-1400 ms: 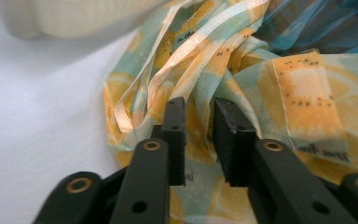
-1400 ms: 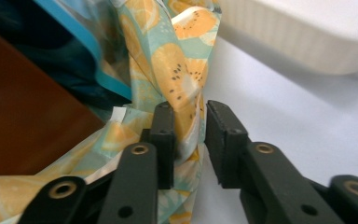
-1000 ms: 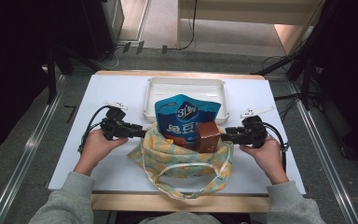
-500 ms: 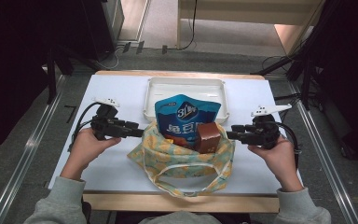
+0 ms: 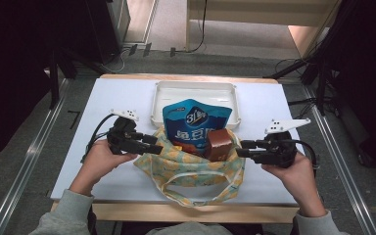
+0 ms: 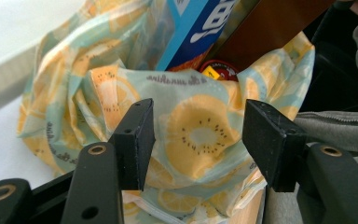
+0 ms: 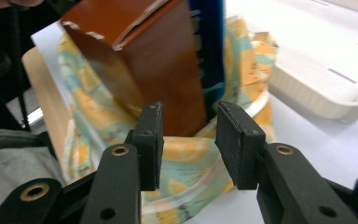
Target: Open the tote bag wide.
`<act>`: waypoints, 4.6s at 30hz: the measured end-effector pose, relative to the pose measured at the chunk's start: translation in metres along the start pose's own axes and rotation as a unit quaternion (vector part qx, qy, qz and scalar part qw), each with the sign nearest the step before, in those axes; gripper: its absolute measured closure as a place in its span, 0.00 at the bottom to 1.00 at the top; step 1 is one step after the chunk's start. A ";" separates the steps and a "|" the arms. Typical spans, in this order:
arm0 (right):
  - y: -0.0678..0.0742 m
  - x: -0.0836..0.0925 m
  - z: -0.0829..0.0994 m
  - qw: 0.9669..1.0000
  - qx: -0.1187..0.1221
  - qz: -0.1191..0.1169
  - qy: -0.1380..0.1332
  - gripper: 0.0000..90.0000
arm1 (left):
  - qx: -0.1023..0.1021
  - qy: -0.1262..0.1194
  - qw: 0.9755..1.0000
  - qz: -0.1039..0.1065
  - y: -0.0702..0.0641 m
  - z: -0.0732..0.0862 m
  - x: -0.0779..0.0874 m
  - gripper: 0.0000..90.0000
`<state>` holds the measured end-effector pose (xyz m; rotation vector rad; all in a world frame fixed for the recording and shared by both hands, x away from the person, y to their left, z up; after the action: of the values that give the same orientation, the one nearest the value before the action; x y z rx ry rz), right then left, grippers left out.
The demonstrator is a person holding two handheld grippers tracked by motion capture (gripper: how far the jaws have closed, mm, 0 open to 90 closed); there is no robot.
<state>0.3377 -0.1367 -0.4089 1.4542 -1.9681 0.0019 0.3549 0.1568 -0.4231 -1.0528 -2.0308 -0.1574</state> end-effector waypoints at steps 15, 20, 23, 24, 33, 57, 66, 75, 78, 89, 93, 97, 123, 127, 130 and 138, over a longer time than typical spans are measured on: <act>0.010 -0.033 0.020 0.998 0.032 -0.048 0.033 0.60 | 0.009 0.018 1.000 0.010 0.001 0.015 -0.010 0.64; 0.009 -0.040 0.027 0.997 0.032 -0.047 0.047 0.70 | 0.013 0.018 1.000 0.012 -0.001 0.016 -0.006 0.74; 0.009 -0.041 0.030 0.997 0.030 -0.047 0.052 0.81 | 0.006 0.016 1.000 0.011 -0.003 0.016 -0.003 0.82; 0.010 -0.041 0.031 0.997 0.029 -0.047 0.055 0.84 | 0.005 0.015 1.000 0.012 -0.003 0.016 -0.002 0.85; 0.011 -0.039 0.033 0.997 0.022 -0.045 0.060 1.00 | -0.005 0.018 1.000 0.011 -0.009 0.018 0.004 1.00; 0.007 -0.044 0.043 0.997 0.008 -0.041 0.062 1.00 | 0.019 0.041 0.999 -0.001 0.001 0.058 -0.017 1.00; -0.005 -0.054 0.054 0.997 -0.008 -0.037 0.061 1.00 | 0.029 0.039 0.999 0.002 0.008 0.063 -0.029 1.00; -0.005 -0.052 0.054 0.998 -0.012 -0.038 0.056 1.00 | 0.045 0.059 0.997 0.007 0.011 0.070 -0.038 1.00; 0.001 -0.045 0.046 0.998 -0.008 -0.037 0.041 1.00 | 0.044 0.055 0.998 0.004 0.011 0.069 -0.037 1.00; 0.002 -0.031 0.019 1.000 -0.007 -0.015 0.016 1.00 | 0.042 0.041 0.998 0.008 0.009 0.064 -0.025 0.76; -0.003 -0.031 0.017 1.000 -0.012 -0.013 0.015 1.00 | 0.038 0.035 0.999 0.011 0.008 0.061 -0.016 0.65; -0.008 -0.029 0.015 1.000 -0.019 -0.011 0.012 1.00 | 0.031 0.014 0.999 0.000 0.009 0.049 0.004 0.62; -0.017 -0.036 0.009 1.000 -0.021 -0.011 0.016 1.00 | -0.031 -0.018 0.999 -0.010 -0.013 -0.027 -0.002 1.00; -0.017 -0.037 0.009 1.000 -0.022 -0.013 0.017 1.00 | -0.037 -0.010 0.999 -0.016 -0.014 -0.029 -0.008 1.00; -0.017 -0.038 0.010 1.000 -0.022 -0.013 0.017 1.00 | -0.035 -0.002 0.999 -0.016 -0.010 -0.024 -0.011 1.00; -0.018 -0.044 0.013 0.999 -0.026 -0.015 0.020 1.00 | -0.016 0.001 1.000 -0.025 0.002 -0.008 -0.005 1.00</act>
<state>0.3521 -0.1116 -0.4484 1.4397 -1.9000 -0.0329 0.3628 0.1507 -0.4219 -1.0218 -2.0590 -0.2165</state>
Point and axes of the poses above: each handheld gripper's, and its own axes: x roughly backward along the jaws, z roughly out of its underside, y roughly to its left, the point moved 9 cm from there along -x, roughly forward along the jaws, and after that the axes turned 14 degrees about -z, right-handed, at the moved point
